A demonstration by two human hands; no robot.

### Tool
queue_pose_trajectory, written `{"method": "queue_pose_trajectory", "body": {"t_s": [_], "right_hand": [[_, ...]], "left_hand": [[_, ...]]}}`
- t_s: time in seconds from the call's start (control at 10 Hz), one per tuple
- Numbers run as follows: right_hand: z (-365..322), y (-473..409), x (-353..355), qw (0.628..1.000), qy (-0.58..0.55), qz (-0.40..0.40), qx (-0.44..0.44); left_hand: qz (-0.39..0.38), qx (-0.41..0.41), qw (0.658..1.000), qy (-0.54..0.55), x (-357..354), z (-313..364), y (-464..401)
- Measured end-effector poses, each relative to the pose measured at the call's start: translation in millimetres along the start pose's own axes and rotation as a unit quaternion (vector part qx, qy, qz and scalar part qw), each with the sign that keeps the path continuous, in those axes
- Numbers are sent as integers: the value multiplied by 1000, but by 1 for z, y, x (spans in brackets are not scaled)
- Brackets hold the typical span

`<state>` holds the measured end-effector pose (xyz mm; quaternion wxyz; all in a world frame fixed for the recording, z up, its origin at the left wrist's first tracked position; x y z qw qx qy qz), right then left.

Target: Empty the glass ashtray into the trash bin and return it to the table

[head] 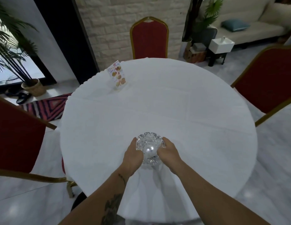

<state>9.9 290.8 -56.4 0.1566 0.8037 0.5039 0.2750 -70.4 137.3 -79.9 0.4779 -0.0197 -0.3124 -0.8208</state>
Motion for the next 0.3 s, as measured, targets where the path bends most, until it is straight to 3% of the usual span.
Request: {"method": "queue_pose_trajectory", "body": {"t_s": [0.3], "right_hand": [[-21, 24, 5, 994, 84, -11, 72]], "left_hand": [[19, -20, 999, -29, 11, 22, 38]]}}
Point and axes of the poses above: each hand's wrist, its own y-axis away from the middle knuckle, its own x-axis out of the back of the hand, z = x × y, the point moved 9 cm from there along -y, towards the middle knuckle, and after that the axes turned 2 degrees about -z, right-handed, at the moved point
